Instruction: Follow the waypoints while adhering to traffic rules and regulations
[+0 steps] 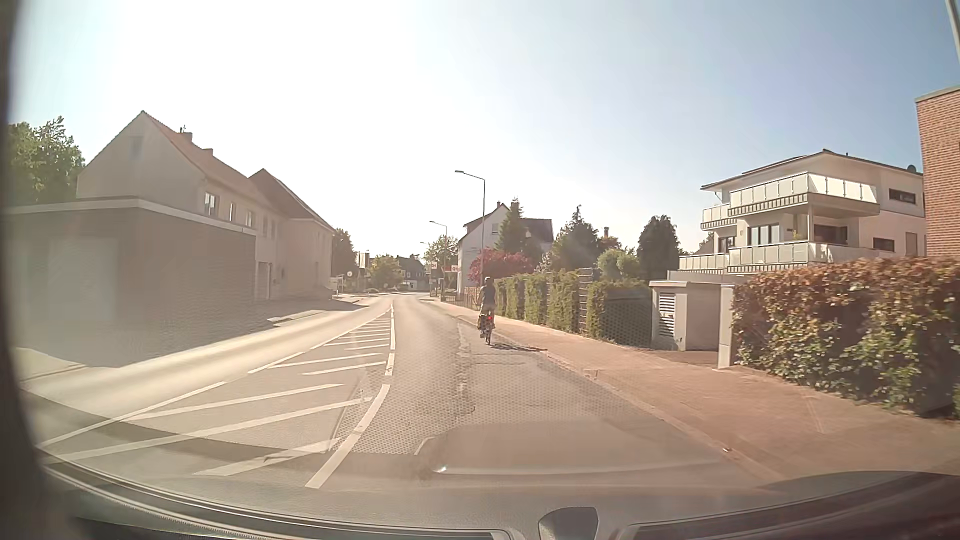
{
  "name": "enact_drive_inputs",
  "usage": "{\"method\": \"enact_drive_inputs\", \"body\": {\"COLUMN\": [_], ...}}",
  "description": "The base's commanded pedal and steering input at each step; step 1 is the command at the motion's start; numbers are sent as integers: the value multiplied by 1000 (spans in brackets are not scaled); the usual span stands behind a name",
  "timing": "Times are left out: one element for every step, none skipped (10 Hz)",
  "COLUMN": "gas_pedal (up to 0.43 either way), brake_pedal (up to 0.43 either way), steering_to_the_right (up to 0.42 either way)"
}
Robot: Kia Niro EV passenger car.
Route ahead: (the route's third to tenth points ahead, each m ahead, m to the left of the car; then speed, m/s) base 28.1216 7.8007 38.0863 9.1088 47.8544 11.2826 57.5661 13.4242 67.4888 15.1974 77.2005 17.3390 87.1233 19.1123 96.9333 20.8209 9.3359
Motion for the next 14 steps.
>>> {"method": "enact_drive_inputs", "body": {"gas_pedal": [177, 177, 177, 169, 169, 169, 169, 157, 157, 157, 157, 157, 150, 130], "brake_pedal": [6, 6, 6, 6, 6, 6, 6, 6, 6, 6, 6, 6, 6, 6], "steering_to_the_right": [-51, -51, -51, -51, -51, -51, -51, -50, -49, -46, -44, -40, -34, -32]}}
